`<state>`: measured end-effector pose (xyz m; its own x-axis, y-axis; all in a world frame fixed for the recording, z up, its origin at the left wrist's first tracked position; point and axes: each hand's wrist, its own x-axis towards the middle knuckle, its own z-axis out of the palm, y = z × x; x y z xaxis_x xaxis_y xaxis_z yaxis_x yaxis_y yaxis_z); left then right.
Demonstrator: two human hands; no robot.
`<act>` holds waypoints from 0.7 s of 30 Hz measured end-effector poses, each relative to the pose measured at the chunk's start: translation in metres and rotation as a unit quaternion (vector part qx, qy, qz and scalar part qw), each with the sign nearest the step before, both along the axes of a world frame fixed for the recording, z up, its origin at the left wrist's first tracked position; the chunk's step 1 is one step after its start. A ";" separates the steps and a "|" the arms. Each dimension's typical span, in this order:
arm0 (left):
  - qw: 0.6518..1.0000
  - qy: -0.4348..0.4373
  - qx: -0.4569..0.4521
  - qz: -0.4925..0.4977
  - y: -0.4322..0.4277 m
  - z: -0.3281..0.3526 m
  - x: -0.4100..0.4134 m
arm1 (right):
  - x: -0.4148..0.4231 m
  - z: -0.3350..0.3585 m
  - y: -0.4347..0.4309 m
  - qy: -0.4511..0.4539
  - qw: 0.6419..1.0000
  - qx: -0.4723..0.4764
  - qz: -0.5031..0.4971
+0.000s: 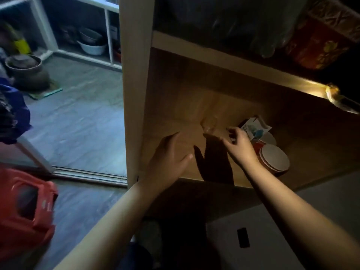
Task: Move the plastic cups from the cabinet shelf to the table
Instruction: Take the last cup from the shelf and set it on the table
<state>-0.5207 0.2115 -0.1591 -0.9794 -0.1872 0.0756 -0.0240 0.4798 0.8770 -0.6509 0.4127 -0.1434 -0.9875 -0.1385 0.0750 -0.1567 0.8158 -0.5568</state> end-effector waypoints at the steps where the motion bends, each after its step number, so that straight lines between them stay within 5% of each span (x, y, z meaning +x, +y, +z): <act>1: 1.000 -0.006 0.001 -0.001 0.001 -0.006 -0.006 | -0.014 -0.004 -0.003 -0.010 1.000 0.005 -0.002; 15: 0.996 -0.074 -0.023 -0.033 0.012 -0.068 -0.107 | -0.125 -0.072 -0.021 -0.038 0.997 0.001 -0.072; 21: 0.997 -0.039 -0.063 -0.037 0.026 -0.089 -0.126 | -0.133 -0.084 -0.009 -0.001 0.998 -0.025 -0.061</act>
<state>-0.6469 0.2375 -0.2480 -0.9939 -0.1089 0.0162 -0.0514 0.5890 0.8065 -0.7839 0.4032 -0.2278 -0.9969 -0.0130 0.0771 -0.0566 0.7997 -0.5978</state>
